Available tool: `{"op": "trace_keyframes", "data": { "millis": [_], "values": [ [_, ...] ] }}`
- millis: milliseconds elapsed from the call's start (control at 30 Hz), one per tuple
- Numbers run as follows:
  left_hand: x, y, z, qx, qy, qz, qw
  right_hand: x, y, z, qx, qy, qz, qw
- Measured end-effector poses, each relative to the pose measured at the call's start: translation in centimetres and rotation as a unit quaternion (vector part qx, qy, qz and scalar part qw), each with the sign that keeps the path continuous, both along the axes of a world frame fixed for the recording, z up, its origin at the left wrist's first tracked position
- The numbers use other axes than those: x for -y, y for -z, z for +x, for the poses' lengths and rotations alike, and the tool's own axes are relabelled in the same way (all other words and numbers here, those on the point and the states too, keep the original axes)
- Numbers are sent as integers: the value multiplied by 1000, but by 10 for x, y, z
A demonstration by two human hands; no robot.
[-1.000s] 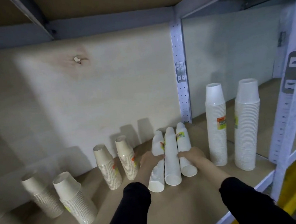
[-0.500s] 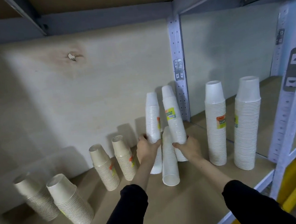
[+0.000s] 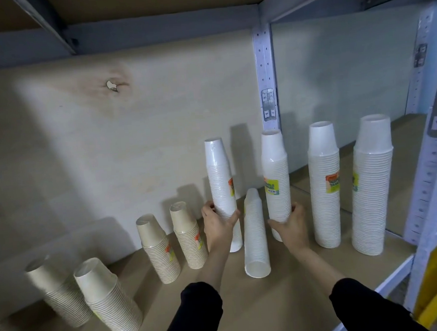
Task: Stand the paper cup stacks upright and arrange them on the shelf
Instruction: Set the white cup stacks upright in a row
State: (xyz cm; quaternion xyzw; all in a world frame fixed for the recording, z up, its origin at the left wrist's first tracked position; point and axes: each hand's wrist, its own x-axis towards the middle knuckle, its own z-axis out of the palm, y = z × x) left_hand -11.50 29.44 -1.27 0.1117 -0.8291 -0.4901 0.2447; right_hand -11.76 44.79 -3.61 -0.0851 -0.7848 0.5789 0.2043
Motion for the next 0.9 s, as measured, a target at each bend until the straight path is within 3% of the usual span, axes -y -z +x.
{"op": "trace_keyframes", "data": {
  "millis": [400, 667, 900],
  "values": [
    [3, 3, 10, 10, -4, 18, 1000, -1, -4, 3, 64, -13, 24, 998],
    [5, 9, 34, 74, 25, -30, 996, -3, 5, 24, 194, -12, 13, 981],
    [10, 41, 77, 163, 58, -85, 981, 14, 5, 37, 206, -55, 9, 977]
  ]
}}
